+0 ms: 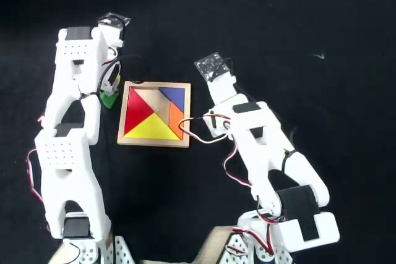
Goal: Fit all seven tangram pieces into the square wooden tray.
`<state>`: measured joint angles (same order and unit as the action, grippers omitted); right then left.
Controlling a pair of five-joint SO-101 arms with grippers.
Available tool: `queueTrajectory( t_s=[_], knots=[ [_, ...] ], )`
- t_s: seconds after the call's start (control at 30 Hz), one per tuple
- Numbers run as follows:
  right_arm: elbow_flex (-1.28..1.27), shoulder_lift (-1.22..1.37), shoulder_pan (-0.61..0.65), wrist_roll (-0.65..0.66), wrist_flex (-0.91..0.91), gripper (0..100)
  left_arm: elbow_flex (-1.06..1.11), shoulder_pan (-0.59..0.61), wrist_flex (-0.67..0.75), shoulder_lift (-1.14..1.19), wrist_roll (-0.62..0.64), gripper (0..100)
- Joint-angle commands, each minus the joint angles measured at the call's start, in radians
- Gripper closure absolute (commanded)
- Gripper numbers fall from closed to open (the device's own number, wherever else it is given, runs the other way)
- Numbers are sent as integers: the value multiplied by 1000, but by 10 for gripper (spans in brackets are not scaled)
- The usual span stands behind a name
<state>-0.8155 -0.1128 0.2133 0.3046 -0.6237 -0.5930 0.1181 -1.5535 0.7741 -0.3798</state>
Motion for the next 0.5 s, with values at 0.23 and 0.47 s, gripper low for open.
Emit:
queueTrajectory(
  t_s=[0.23,0.47],
  knots=[
    [15,-5,-14,15,12,987,-27,-45,-28,57,-14,970],
    [15,-5,-14,15,12,987,-38,-38,6,103,-11,970]
  ],
)
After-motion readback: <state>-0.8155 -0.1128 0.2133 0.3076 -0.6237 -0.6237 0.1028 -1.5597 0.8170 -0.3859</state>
